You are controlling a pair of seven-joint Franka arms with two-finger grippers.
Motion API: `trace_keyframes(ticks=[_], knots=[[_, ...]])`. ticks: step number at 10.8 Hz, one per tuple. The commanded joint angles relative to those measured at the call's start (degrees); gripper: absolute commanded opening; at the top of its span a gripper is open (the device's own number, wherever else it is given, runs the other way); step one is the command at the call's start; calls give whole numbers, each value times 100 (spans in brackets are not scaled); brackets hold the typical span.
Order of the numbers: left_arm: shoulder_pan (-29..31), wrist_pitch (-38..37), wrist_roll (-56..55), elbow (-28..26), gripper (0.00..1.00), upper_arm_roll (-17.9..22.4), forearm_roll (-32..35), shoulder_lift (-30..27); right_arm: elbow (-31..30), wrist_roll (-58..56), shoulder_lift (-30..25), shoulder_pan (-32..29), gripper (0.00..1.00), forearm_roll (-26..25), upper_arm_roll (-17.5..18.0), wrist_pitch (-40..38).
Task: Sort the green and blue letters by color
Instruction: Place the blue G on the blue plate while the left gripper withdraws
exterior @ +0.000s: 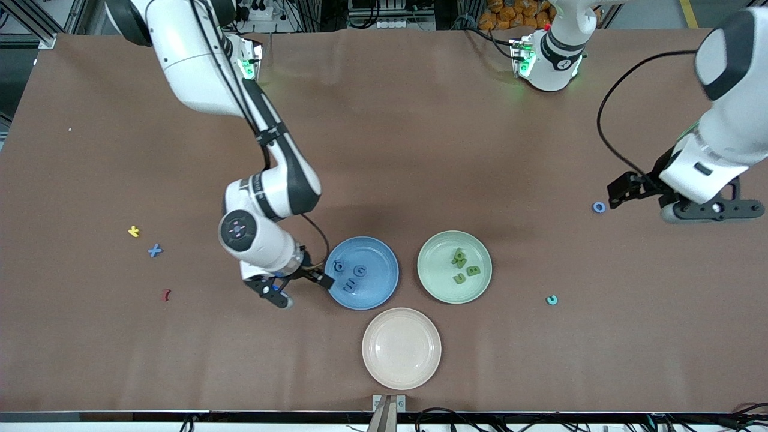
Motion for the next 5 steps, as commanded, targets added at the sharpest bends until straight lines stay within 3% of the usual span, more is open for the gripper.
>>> trace_keyframes(ticks=[1,5], knots=[[-333,-1241,108,873,100,412,-210,57,-791,-2058,-451,-752,100,-182,-33,-184],[-264,-2393,529,1358,100,439,-175,-49,-1591,-3774,-785,-1430,100,-1174,-51,-44]])
